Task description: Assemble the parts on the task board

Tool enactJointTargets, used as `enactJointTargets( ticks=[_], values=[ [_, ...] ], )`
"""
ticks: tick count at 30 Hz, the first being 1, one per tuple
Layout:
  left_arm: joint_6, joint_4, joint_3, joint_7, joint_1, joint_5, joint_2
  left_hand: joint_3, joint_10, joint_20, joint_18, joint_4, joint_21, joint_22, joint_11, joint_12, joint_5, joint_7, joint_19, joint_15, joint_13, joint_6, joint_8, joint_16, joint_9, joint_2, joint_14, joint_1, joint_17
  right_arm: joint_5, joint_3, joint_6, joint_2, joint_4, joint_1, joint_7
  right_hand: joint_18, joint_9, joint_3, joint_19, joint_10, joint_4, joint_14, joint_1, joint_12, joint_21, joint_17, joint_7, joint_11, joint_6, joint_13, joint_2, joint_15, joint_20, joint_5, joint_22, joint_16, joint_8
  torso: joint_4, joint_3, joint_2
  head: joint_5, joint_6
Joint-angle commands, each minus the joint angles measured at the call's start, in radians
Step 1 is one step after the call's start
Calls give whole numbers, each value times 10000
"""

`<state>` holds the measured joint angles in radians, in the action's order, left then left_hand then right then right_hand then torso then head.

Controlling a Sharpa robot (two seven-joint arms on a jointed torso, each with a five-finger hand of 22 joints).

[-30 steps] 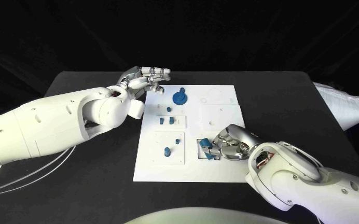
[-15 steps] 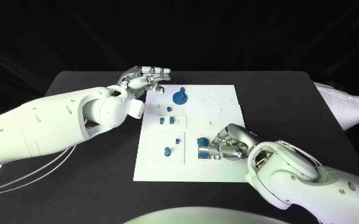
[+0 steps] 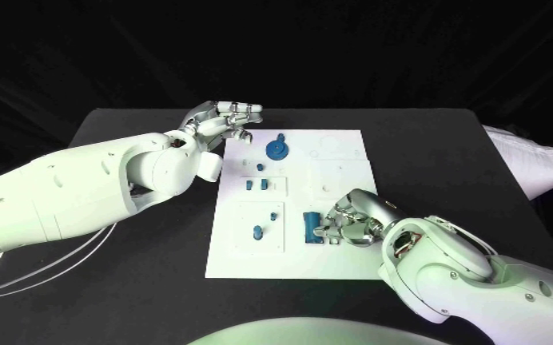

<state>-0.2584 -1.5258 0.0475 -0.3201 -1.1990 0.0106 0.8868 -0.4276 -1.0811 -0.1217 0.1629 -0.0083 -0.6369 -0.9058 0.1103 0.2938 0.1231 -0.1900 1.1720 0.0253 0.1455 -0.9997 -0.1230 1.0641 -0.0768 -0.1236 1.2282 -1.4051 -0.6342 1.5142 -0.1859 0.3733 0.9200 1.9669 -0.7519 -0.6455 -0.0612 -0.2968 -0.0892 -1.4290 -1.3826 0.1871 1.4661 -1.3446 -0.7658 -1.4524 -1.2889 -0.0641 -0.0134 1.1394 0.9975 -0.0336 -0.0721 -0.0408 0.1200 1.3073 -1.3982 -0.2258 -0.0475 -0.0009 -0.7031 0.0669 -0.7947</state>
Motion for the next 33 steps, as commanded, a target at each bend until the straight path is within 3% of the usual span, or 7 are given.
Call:
enactJointTargets(
  ticks=[1, 4, 13, 19, 22, 26, 33],
  values=[
    [144, -24, -6, -86, -1, 36, -9, 55, 90, -15, 206, -15, 55, 16, -11, 25, 10, 17, -8, -21, 11, 67, -59, -4, 13, 21, -66, 27, 18, 510, 2, -49, -24, 5, 10, 63, 116, -33, 151, -19, -26, -243, 568, -442, 64, -11, -44, 81, -74, 44, 14, 125, -105, 69, -110, 640, -69, 31, 9, -7, 5, -25, -6],
    [145, -25, -6, -86, -1, 36, -7, 55, 90, -15, 206, -15, 55, 16, -11, 25, 10, 17, -8, -21, 11, 67, -59, -4, 13, 21, -66, 27, 18, 615, 2, 44, -7, 23, 10, 49, 119, -47, 194, -25, -33, -306, 570, -552, 98, -15, -54, 83, -79, 50, 6, 174, -106, 75, -94, 650, -73, 38, 17, -8, 4, -50, -5],
    [142, -18, -6, -86, 0, 36, 18, 56, 92, -14, 207, -20, 58, 18, -13, 31, 11, 19, -6, -21, 12, 68, -62, -7, 13, 24, -70, 17, 28, 538, -12, 592, 523, 412, 10, 153, 121, -78, 12, -27, -73, -111, 566, -233, 194, -12, -43, 48, -46, 38, -12, 92, -79, 64, 232, 654, -58, 85, -49, 8, 19, -117, 55],
    [133, -21, -6, -95, 2, 36, 46, 56, 92, -14, 207, -20, 58, 18, -13, 31, 11, 19, -6, -21, 12, 68, -62, -7, 13, 24, -70, 17, 28, -629, -38, 1145, 1279, 641, -44, 500, 105, -64, 7, 22, -37, 47, 551, -205, 337, 32, 42, -5, -11, -146, -35, 181, -54, 43, 866, 593, 4, 255, -160, 25, 59, -111, 74],
    [132, -34, -6, -101, 4, 36, 63, 56, 92, -14, 207, -20, 58, 18, -13, 31, 11, 19, -6, -21, 12, 68, -62, -7, 13, 24, -70, 17, 28, -873, -44, 1000, 1742, 695, -64, 615, 83, 1, 122, 88, 56, -13, 532, -438, 552, 90, 129, -82, 37, -335, -137, 265, -19, 22, 1123, 506, 66, 436, -195, 38, 64, -152, 104],
    [149, -77, -5, -108, 25, 36, 104, 57, 95, -14, 207, -29, 61, 21, -14, 38, 12, 20, -4, -23, 14, 69, -66, -5, 13, 25, -71, 3, 30, -679, -50, 755, 2202, 642, -72, 706, 66, 136, 213, 146, 132, -32, 516, -607, 754, 143, 198, -180, 112, -523, -234, 278, 37, -24, 1432, 433, 121, 665, -299, 57, 82, -209, 119],
    [170, -154, -6, -101, 94, 36, 135, 57, 95, -14, 207, -29, 61, 21, -14, 38, 12, 20, -4, -23, 14, 69, -66, -5, 13, 25, -71, 3, 30, 135, -54, 88, 2548, 425, -73, 390, 43, 240, 108, 210, 161, 157, 484, -430, 997, 208, 333, -203, 147, -403, -364, 141, 80, -80, 1254, 347, 225, 752, -379, 94, 113, -288, 146]
  ],
)
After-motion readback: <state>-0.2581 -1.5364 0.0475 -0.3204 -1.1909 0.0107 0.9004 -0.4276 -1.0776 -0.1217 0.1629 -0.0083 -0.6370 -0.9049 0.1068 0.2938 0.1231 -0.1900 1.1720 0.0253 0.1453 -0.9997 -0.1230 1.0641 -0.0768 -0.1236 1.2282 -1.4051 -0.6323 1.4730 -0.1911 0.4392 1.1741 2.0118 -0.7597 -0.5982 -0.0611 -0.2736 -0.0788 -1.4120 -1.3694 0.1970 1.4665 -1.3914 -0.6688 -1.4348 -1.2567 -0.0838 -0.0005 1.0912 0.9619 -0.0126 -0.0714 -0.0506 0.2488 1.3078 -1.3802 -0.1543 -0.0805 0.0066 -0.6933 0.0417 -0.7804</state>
